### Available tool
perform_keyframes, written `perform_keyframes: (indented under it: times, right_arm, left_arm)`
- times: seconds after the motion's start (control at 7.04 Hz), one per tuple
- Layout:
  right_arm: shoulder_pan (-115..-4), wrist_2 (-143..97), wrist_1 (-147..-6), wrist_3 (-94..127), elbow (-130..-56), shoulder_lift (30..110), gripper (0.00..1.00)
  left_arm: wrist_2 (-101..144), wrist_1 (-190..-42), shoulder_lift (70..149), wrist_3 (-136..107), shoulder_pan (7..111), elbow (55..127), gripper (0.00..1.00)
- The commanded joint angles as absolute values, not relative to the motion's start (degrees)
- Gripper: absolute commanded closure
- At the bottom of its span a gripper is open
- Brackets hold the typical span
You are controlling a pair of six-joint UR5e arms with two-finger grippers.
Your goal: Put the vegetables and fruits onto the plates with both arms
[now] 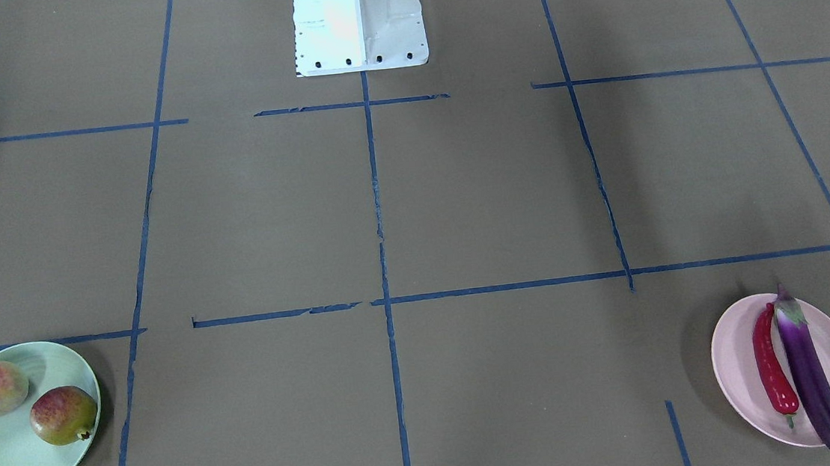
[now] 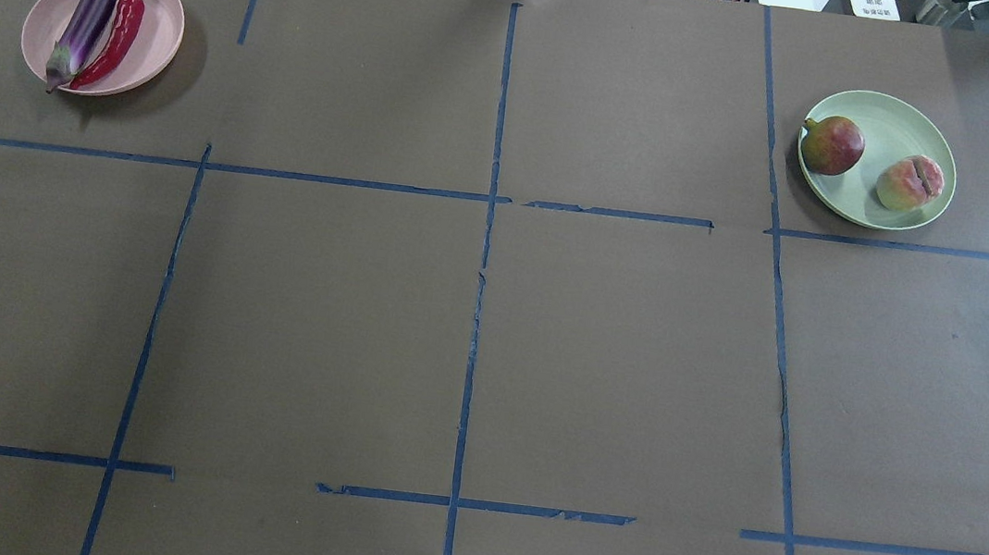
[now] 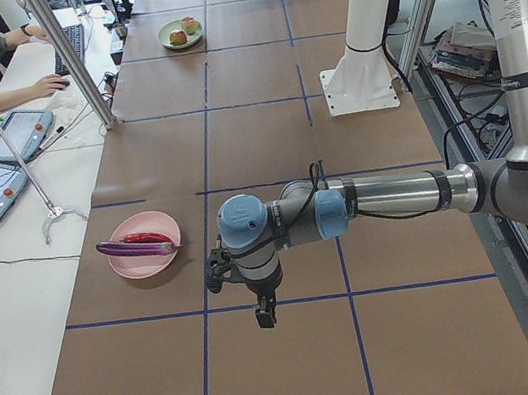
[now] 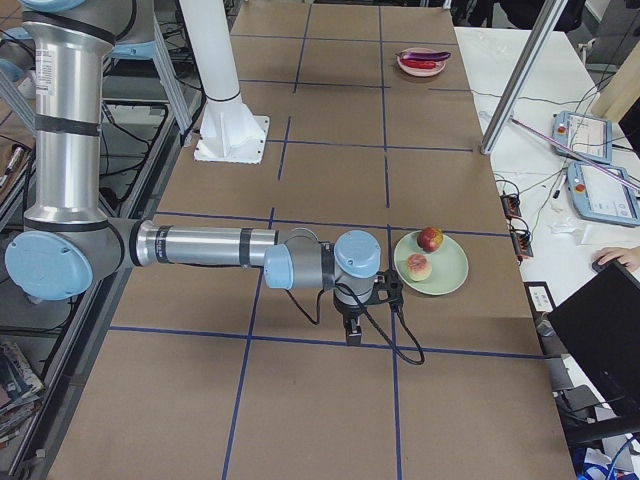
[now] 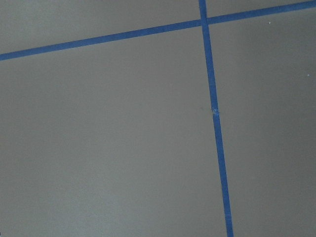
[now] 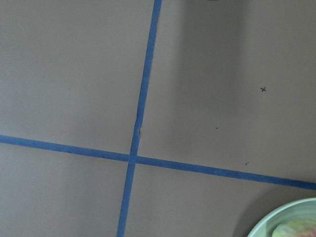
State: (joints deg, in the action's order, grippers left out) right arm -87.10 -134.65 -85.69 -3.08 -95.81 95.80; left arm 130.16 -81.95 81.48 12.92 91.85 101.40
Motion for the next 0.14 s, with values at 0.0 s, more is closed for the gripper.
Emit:
perform_keyframes:
  times: [0.0]
  right_arm:
    - [-87.1, -134.65, -85.69, -3.08, -95.8, 95.8, 0.0]
  left_arm:
    - [130.17, -82.0, 81.56, 12.92, 91.85, 101.6, 0.0]
